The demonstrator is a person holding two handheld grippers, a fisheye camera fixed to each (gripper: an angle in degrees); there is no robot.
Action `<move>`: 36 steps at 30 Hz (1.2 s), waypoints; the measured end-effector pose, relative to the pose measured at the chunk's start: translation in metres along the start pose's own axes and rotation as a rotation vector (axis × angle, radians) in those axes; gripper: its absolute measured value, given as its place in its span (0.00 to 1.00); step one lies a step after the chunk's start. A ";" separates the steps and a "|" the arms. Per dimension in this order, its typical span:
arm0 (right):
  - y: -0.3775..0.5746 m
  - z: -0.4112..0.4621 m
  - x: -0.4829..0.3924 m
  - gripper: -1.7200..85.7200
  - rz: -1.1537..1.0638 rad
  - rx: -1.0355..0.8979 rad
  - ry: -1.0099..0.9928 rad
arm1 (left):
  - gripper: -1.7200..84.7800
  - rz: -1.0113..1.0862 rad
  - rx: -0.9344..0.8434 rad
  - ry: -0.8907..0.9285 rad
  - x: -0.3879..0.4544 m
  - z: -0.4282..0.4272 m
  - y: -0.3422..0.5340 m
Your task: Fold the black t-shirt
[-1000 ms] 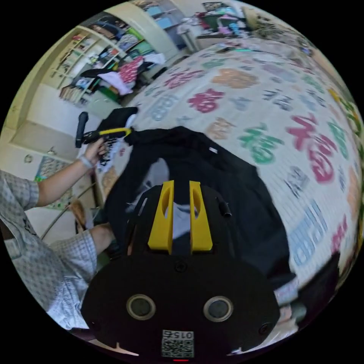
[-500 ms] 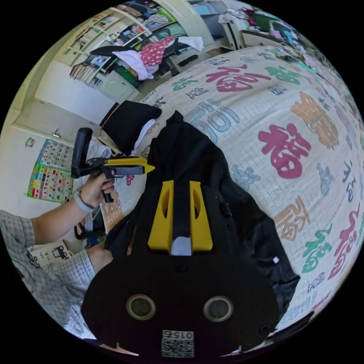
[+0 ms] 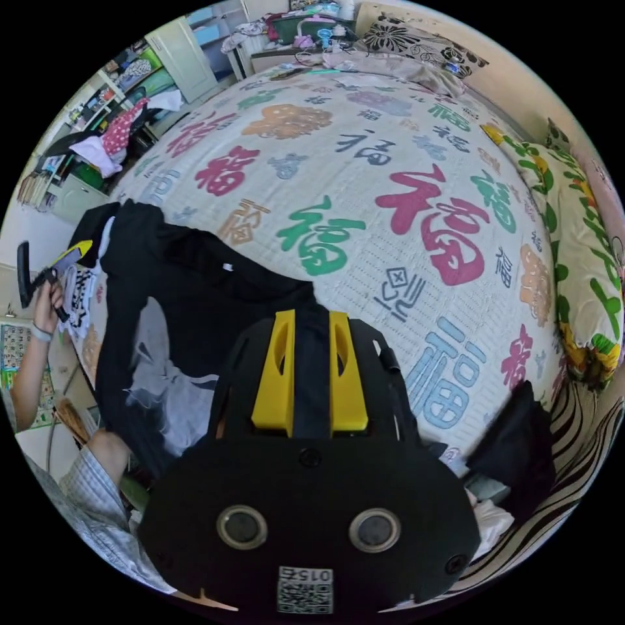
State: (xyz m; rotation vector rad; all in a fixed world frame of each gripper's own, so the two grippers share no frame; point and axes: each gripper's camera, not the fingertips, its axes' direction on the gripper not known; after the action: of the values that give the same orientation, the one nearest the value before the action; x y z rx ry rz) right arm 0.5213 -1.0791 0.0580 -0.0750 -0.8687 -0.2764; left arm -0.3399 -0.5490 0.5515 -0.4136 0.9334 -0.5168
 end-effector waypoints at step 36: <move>0.534 0.090 -0.073 0.09 0.445 -0.025 -0.308 | 0.11 0.260 -0.624 -0.036 0.069 0.142 0.355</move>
State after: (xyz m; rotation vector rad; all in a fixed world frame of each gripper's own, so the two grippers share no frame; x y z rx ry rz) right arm 0.5539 -0.5347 0.0860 -0.3364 -1.1263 0.1467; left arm -0.1021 -0.2881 0.3892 -0.8454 1.0866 0.0329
